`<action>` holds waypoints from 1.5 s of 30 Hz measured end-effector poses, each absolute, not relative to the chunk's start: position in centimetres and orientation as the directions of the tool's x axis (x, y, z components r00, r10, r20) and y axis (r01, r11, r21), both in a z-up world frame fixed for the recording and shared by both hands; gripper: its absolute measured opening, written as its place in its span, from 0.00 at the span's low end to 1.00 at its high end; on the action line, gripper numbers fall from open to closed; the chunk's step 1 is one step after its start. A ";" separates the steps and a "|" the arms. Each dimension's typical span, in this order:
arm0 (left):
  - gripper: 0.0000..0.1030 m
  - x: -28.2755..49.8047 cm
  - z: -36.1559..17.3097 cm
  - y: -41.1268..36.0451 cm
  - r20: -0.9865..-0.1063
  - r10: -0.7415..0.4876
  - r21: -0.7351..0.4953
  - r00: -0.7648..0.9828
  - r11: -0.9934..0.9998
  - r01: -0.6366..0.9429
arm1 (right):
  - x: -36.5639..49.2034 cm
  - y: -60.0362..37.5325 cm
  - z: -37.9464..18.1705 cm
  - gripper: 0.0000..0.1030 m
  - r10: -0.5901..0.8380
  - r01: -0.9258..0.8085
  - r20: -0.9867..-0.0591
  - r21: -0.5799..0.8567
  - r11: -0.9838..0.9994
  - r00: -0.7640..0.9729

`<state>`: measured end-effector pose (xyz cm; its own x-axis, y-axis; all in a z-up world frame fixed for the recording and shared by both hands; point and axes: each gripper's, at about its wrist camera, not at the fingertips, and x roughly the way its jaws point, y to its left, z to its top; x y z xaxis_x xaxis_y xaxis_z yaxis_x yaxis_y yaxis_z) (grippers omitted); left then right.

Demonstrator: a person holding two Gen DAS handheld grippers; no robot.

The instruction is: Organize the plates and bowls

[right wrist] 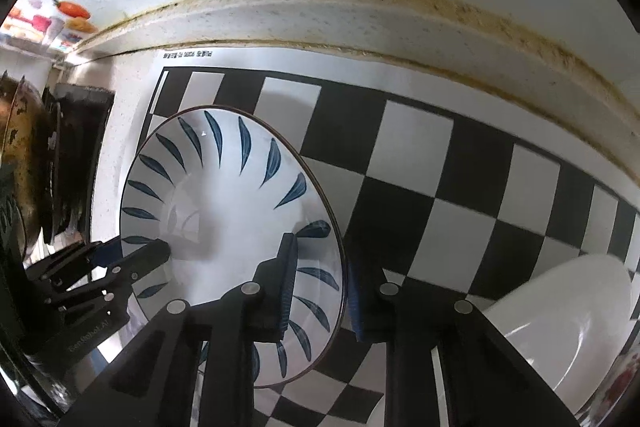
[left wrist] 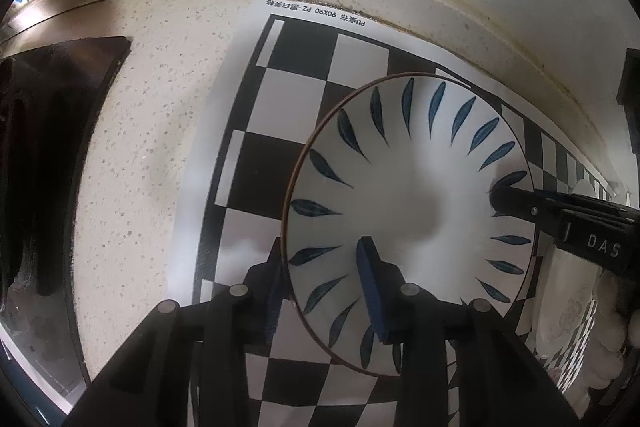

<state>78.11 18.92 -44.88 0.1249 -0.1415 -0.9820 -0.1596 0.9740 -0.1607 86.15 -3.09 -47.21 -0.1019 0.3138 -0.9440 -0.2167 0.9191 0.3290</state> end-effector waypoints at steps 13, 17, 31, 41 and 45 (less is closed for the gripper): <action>0.41 71.0 -36.9 9.9 -0.936 -0.282 -0.303 0.212 0.951 -0.070 | 81.7 -23.0 -41.4 0.40 0.210 -0.051 -0.978 0.209 0.977 0.008; 0.41 72.5 -39.6 3.8 -0.931 -0.333 -0.342 0.150 0.939 -0.039 | 81.5 -27.6 -43.1 0.40 0.203 0.023 -0.979 0.203 0.979 -0.012; 0.39 75.3 -44.6 -2.3 -0.949 -0.308 -0.311 0.062 0.949 -0.052 | 83.2 -30.9 -46.8 0.40 0.362 0.015 -0.931 0.362 0.932 -0.040; 0.39 74.8 -43.2 -1.6 -0.956 -0.274 -0.282 0.108 0.957 -0.070 | 80.6 -28.6 -47.4 0.24 0.363 -0.047 -0.931 0.364 0.930 -0.040; 0.39 74.5 -42.1 -1.8 -0.961 -0.251 -0.259 0.117 0.965 -0.052 | 79.7 -29.1 -46.0 0.22 0.373 -0.049 -0.928 0.374 0.926 -0.024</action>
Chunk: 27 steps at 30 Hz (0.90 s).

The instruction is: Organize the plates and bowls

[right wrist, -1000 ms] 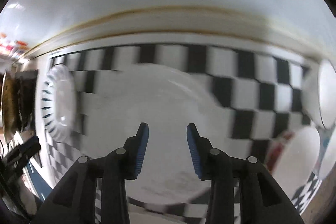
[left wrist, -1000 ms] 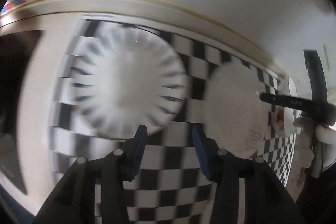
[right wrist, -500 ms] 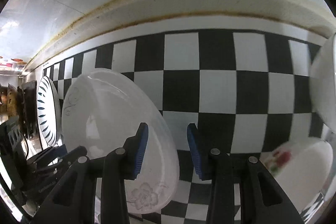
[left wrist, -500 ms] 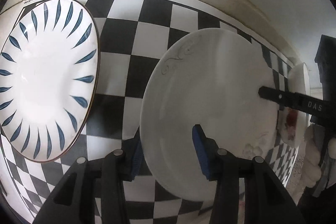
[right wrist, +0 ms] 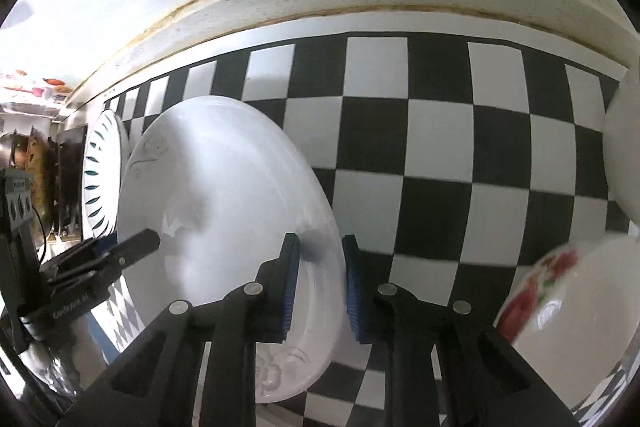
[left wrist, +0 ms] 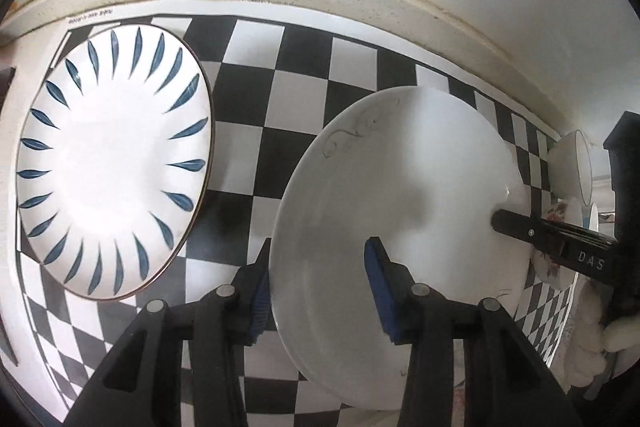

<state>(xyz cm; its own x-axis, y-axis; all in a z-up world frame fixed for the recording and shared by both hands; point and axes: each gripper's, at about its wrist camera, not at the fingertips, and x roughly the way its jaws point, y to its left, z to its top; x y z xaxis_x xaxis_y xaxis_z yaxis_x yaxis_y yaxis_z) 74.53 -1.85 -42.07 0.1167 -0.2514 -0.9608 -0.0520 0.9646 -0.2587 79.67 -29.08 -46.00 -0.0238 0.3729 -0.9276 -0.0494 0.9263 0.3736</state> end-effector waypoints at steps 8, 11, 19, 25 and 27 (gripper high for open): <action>0.39 72.7 -38.5 -2.5 -0.960 -0.245 -0.247 0.137 0.969 -0.002 | 77.4 -31.1 -42.6 0.22 0.399 -0.023 -0.917 0.398 0.917 0.024; 0.39 71.5 -36.8 -3.0 -0.961 -0.237 -0.234 0.143 0.971 0.035 | 76.0 -32.2 -41.2 0.22 0.408 -0.008 -0.912 0.408 0.913 0.041; 0.39 66.7 -34.5 -4.5 -0.965 -0.235 -0.219 0.115 0.966 0.140 | 69.4 -33.3 -38.3 0.22 0.408 0.029 -0.909 0.411 0.911 0.087; 0.39 62.9 -34.9 -5.9 -0.970 -0.232 -0.214 0.072 0.958 0.192 | 63.5 -34.4 -38.7 0.22 0.410 0.070 -0.908 0.416 0.907 0.088; 0.39 61.8 -35.3 -6.1 -0.972 -0.229 -0.213 0.059 0.955 0.205 | 61.4 -34.2 -39.2 0.22 0.415 0.082 -0.906 0.421 0.903 0.081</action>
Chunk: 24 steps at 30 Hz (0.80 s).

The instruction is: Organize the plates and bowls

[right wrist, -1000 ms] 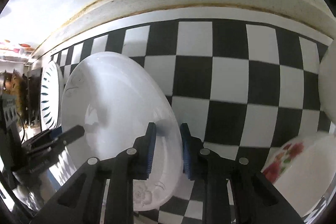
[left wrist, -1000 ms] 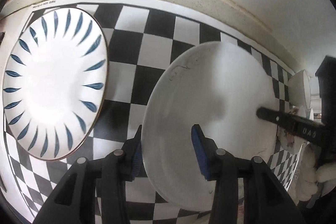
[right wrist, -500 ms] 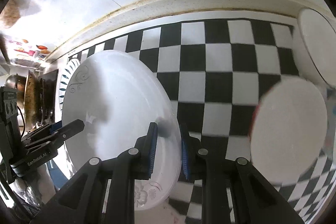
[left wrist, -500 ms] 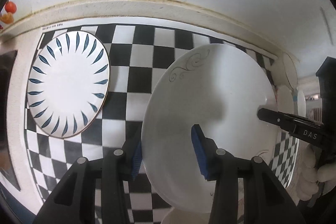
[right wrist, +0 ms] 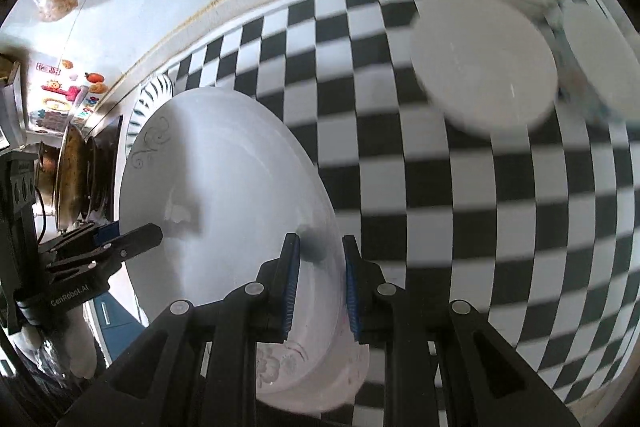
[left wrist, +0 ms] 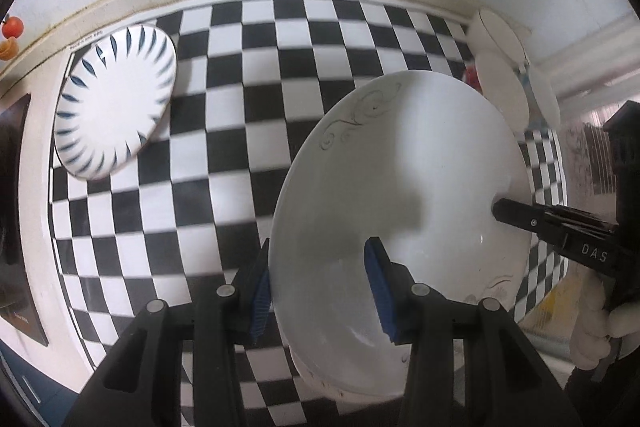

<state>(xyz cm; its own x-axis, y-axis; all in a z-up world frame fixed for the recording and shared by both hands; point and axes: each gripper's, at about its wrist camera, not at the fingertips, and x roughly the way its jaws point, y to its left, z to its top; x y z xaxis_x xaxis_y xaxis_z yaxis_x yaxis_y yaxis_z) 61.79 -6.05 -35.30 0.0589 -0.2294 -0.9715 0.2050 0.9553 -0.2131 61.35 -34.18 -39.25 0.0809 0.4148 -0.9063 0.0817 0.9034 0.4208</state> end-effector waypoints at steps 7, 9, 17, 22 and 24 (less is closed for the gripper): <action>0.39 58.8 -37.6 -6.7 -0.980 -0.196 -0.193 -0.012 0.951 0.243 | 55.7 -33.5 -42.4 0.22 0.418 0.112 -0.908 0.419 0.901 0.039; 0.39 58.1 -38.4 -6.9 -0.983 -0.183 -0.185 -0.031 0.950 0.252 | 54.7 -33.1 -43.3 0.22 0.414 0.118 -0.910 0.414 0.903 0.026; 0.39 56.8 -40.1 -7.6 -0.987 -0.145 -0.160 -0.074 0.947 0.277 | 53.6 -32.4 -44.1 0.22 0.399 0.112 -0.917 0.397 0.911 0.001; 0.39 56.5 -40.9 -7.5 -0.988 -0.119 -0.141 -0.094 0.948 0.286 | 54.2 -31.4 -43.8 0.22 0.350 0.075 -0.936 0.348 0.935 -0.022; 0.39 56.3 -41.3 -7.4 -0.988 -0.114 -0.140 -0.108 0.949 0.283 | 54.4 -30.6 -44.0 0.22 0.336 0.064 -0.941 0.333 0.941 -0.038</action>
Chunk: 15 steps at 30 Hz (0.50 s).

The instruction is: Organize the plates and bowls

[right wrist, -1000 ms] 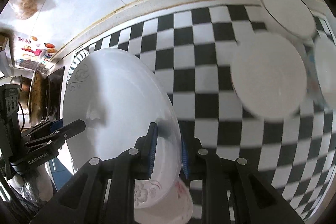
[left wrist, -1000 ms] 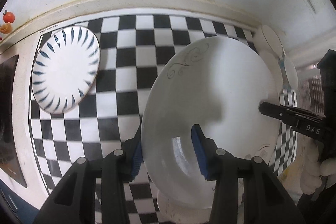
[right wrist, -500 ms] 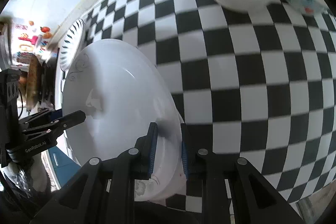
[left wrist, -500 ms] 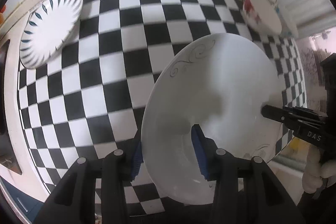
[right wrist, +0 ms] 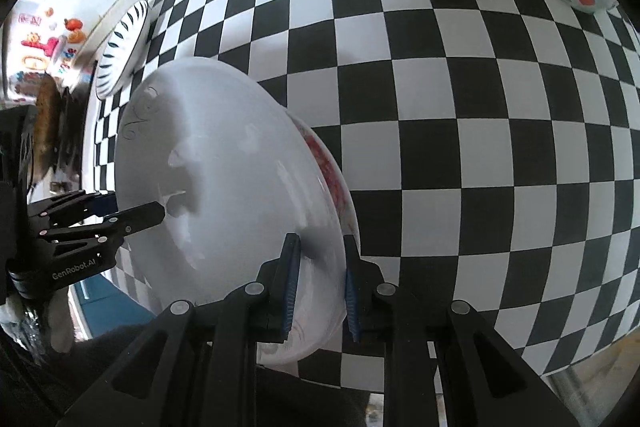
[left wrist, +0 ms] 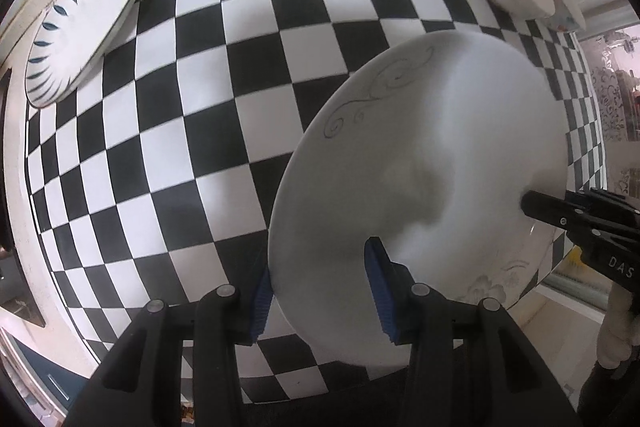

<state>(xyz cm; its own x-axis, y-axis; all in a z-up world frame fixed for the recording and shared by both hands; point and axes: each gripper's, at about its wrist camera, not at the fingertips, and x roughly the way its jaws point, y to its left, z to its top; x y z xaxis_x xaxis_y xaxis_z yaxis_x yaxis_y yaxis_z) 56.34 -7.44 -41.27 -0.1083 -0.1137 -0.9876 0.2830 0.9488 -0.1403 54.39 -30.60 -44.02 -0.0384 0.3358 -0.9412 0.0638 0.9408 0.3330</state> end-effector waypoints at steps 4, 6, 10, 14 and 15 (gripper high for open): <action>0.39 55.8 -41.8 -7.3 -0.988 -0.101 -0.131 -0.118 0.949 0.288 | 54.5 -30.0 -44.1 0.22 0.308 0.054 -0.949 0.305 0.951 -0.061; 0.39 55.6 -42.0 -7.3 -0.988 -0.095 -0.127 -0.123 0.948 0.290 | 55.0 -28.9 -44.3 0.23 0.289 0.052 -0.954 0.286 0.957 -0.084; 0.39 55.1 -41.9 -7.6 -0.990 -0.078 -0.111 -0.118 0.945 0.308 | 55.5 -28.2 -44.4 0.25 0.265 0.059 -0.956 0.260 0.964 -0.122; 0.39 54.8 -41.9 -8.2 -0.992 -0.071 -0.100 -0.105 0.944 0.315 | 55.8 -28.3 -44.6 0.25 0.257 0.082 -0.953 0.246 0.966 -0.158; 0.39 54.7 -42.0 -8.3 -0.993 -0.066 -0.094 -0.100 0.945 0.314 | 55.9 -28.2 -44.6 0.25 0.256 0.089 -0.952 0.244 0.966 -0.165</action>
<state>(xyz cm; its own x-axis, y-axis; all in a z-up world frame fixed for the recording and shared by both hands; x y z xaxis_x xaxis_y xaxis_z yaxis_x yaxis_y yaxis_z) 54.70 -8.28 -41.98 -0.0998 -0.0657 -0.9928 0.3143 0.9447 -0.0941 55.87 -28.22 -44.59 -0.1654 0.2558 -0.9525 0.0885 0.9657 0.2440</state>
